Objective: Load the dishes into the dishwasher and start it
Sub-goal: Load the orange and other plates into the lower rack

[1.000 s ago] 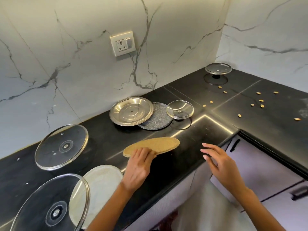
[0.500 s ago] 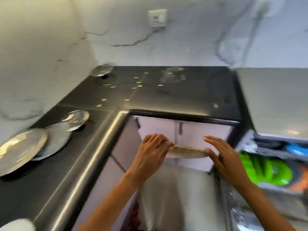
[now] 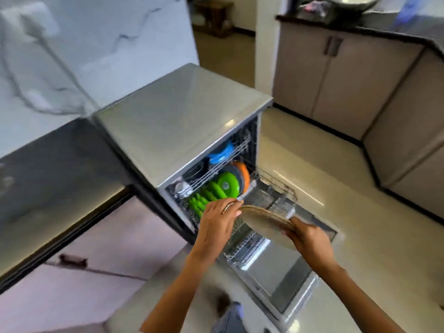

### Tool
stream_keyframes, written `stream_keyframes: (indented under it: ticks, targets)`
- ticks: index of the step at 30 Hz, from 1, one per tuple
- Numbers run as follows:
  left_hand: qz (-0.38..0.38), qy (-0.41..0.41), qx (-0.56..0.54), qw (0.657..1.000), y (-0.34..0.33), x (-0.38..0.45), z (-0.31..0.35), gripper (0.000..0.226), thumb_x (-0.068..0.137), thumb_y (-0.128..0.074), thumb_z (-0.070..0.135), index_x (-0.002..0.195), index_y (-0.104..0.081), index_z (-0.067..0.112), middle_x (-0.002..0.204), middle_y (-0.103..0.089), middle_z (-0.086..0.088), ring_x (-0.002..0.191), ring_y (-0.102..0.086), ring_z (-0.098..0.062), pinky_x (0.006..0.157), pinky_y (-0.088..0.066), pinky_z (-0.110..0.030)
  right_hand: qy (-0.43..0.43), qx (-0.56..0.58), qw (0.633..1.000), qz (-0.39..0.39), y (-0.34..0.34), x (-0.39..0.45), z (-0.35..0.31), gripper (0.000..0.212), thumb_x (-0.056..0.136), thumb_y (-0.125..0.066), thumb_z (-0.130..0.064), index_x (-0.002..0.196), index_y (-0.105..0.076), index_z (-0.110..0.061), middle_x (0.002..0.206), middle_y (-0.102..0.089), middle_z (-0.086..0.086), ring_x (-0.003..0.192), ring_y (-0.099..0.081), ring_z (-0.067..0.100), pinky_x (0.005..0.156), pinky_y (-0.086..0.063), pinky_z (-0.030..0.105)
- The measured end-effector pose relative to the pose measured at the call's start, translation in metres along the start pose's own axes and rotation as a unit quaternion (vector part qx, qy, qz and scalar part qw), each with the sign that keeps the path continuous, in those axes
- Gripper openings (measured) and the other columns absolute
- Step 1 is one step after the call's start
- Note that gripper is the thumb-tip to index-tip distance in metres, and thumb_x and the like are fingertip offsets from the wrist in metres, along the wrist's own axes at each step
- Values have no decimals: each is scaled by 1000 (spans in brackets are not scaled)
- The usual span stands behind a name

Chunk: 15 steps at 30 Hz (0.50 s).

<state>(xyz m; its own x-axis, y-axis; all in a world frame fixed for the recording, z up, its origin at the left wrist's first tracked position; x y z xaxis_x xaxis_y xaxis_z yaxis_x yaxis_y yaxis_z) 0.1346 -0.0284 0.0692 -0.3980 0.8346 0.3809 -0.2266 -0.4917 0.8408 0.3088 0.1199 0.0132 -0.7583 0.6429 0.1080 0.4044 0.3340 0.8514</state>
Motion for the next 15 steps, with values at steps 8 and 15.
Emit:
stream_keyframes:
  ticks: [8,15]
  targets:
    - [-199,18,42,979,-164,72,-78,41,96,-36,37,113,-65,13,119,-63,-1,109,-57,-16,92,-50,-38,-191,92,975,62,-52,47,90,44,82,-68,-8,78,-34,-36,61,-46,-11,48,-53,18,44,-36,30]
    - [-261,-16,83,962,-319,146,-184,32,89,-57,26,116,-65,9,123,-62,-7,111,-60,-22,95,-48,-39,-239,142,953,118,-142,157,157,14,92,-56,-9,84,-49,-18,71,-54,-3,57,-52,8,48,-38,21]
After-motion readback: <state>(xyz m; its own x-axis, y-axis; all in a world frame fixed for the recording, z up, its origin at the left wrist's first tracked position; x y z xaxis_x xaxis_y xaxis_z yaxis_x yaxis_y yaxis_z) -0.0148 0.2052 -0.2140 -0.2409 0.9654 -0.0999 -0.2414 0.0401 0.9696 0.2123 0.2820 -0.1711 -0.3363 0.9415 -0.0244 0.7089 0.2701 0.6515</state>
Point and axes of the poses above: each hand's wrist, its own x-axis towards the middle knuckle, its own y-axis out of the back of the hand, z = x × y, the point moved 4 cm from there along x, towards the middle knuckle
